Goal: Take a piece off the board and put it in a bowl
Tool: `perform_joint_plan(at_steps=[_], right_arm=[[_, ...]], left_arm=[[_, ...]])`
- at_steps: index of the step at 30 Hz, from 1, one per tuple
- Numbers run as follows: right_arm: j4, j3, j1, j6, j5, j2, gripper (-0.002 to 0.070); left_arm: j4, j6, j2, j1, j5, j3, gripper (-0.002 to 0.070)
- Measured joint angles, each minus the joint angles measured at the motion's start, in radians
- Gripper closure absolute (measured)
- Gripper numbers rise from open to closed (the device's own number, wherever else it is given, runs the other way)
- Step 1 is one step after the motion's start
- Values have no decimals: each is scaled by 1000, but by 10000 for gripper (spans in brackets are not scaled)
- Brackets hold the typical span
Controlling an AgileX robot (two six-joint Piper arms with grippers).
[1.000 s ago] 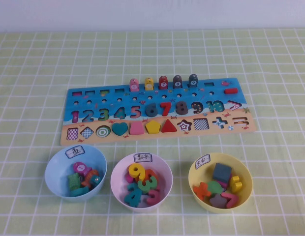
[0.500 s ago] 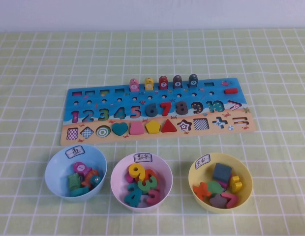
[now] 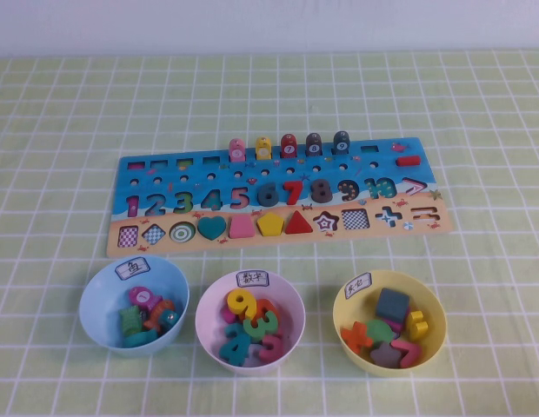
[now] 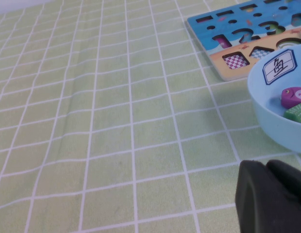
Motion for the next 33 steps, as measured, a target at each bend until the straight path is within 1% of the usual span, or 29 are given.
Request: perform_joint_plan(at_steps=[2, 4, 6, 11, 17, 20, 27, 33], right_arm=[[17, 0, 0, 0, 0, 0, 694], [80, 0, 0, 0, -2, 0, 694], [208, 0, 0, 0, -17, 0, 694], [613, 0, 0, 0, -93, 0, 694], [937, 0, 0, 0, -201, 0, 694], [987, 0, 0, 0, -199, 0, 694], [1001, 0, 0, -11, -175, 0, 694], [970, 0, 0, -154, -129, 0, 694]], left_arm=[[0, 0, 0, 0, 0, 0, 678], [0, 0, 0, 0, 0, 0, 678], [0, 0, 0, 0, 0, 0, 678], [0, 0, 0, 0, 0, 0, 678], [0, 0, 0, 0, 0, 0, 679], [0, 0, 0, 0, 0, 0, 679], [0, 0, 0, 0, 0, 0, 679], [0, 0, 0, 0, 0, 0, 679]])
